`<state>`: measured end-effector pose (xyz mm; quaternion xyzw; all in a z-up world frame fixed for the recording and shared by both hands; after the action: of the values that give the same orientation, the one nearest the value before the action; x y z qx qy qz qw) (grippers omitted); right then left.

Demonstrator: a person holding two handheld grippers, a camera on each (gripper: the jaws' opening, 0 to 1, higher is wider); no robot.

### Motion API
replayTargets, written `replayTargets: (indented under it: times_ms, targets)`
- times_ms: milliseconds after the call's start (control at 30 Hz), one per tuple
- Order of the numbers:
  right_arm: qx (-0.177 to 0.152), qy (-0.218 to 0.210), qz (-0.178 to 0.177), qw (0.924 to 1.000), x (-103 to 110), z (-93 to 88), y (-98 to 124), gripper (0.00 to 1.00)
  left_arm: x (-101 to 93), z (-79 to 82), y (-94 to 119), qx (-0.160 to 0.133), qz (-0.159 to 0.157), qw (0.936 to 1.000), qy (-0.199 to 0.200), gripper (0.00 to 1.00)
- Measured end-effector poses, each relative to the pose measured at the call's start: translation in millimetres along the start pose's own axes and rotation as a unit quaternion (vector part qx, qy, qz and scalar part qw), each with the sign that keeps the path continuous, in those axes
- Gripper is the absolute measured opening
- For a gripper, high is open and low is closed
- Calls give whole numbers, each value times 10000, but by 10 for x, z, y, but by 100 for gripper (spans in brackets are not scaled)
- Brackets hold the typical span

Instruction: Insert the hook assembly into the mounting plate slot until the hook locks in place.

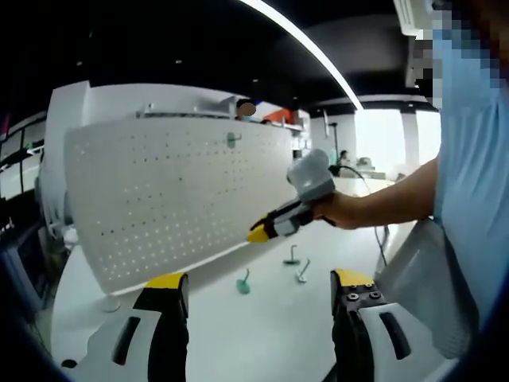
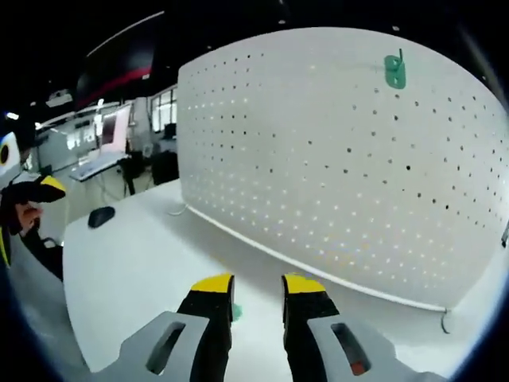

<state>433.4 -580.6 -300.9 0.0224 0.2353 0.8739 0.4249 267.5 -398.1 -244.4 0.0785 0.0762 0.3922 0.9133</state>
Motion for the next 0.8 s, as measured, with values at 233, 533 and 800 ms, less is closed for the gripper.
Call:
replayTargets:
  times_ms: [233,533,800]
  targets:
    - [271,-75,154,9995,78,-125,-56,21,-4,-8,-5,22,-10,10000,-3,74]
    - [523,-154,291,9981,144,-263,-136,20,-6,-10,-3,25,-21,10000,2,74]
    - [670,-336,343,9966,154,-351,-144,18,-17,-10,-7,33,-48,10000,-7,75]
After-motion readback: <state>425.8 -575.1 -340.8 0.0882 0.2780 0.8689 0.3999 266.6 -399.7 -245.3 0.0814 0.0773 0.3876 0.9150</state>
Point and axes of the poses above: the point that each gripper's makers call its tool centre point, and the gripper's own axes: y roughly backward along the fingers, x roughly to its left, z roughly out of its top, the point moved 5 cm from there along y, roughly backward along the fingers, and after that the axes turned 7 degrees about y, right-handed, at the moved point
